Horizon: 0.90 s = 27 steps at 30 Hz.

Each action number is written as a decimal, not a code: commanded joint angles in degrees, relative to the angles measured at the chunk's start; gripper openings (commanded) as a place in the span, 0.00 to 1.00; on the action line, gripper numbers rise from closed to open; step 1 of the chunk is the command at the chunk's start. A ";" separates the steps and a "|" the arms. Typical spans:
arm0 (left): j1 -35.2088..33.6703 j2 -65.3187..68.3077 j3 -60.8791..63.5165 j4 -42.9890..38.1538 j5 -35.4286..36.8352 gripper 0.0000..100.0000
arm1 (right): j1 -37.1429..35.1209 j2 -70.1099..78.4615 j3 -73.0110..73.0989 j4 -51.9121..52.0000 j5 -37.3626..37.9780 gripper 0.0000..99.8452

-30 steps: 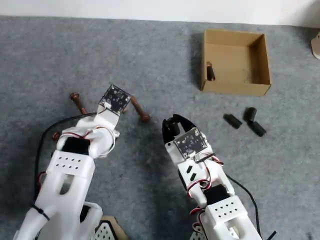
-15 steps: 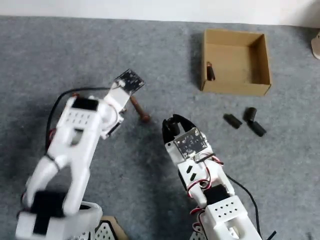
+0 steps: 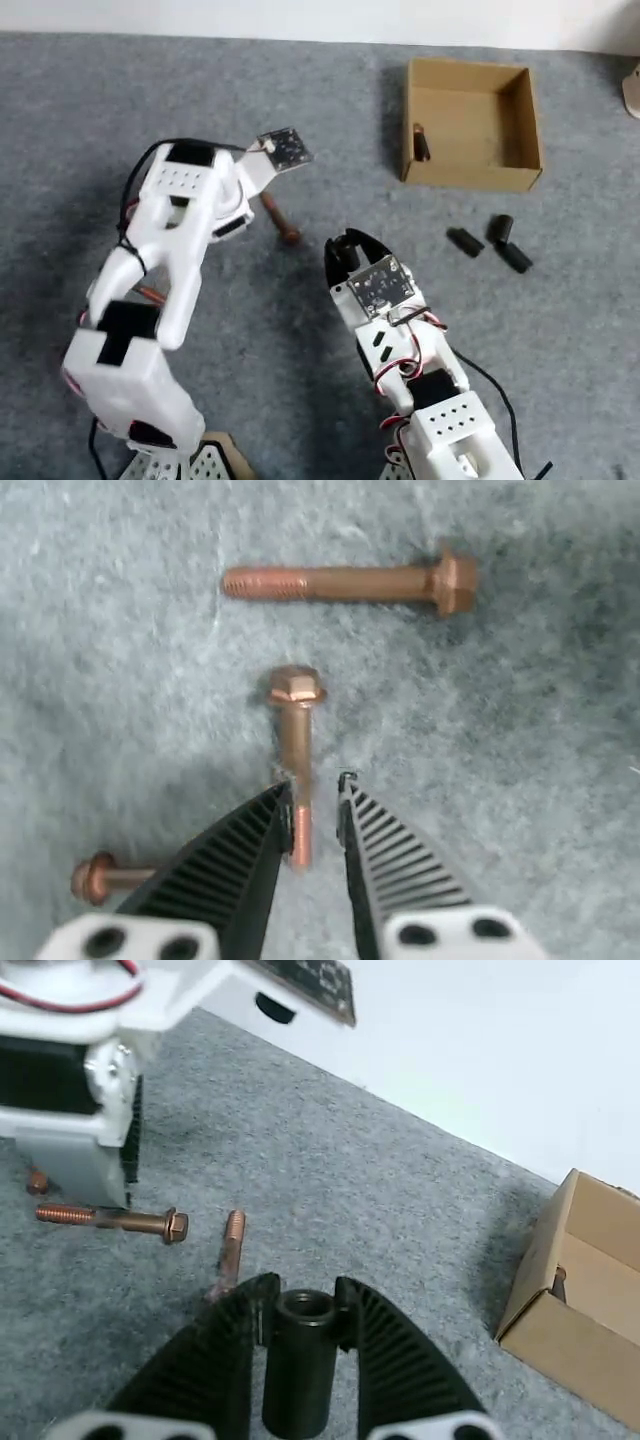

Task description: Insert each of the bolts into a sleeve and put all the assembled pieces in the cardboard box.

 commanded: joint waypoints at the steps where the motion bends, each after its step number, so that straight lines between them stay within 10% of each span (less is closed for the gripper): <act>1: -0.48 3.03 -5.67 1.14 -1.58 0.09 | -0.48 -1.19 5.58 0.13 -0.44 0.00; 27: -0.22 24.84 -23.34 5.54 6.15 0.00 | -0.40 -1.19 5.58 0.13 -0.44 0.00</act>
